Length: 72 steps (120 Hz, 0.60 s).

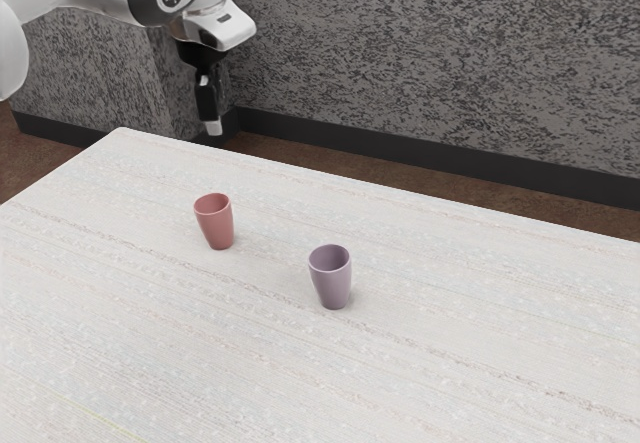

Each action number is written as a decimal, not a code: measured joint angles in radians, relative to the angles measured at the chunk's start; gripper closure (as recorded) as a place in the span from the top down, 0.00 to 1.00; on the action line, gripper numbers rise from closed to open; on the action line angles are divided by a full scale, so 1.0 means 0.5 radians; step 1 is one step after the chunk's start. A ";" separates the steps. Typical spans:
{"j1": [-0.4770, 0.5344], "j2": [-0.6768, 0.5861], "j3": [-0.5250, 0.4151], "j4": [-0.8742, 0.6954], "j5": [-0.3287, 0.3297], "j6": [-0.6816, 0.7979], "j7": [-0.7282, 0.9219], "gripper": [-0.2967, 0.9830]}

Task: Place the right cup onto the left cup

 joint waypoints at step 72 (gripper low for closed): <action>-0.173 0.742 -0.070 0.195 -0.284 0.234 0.060 0.77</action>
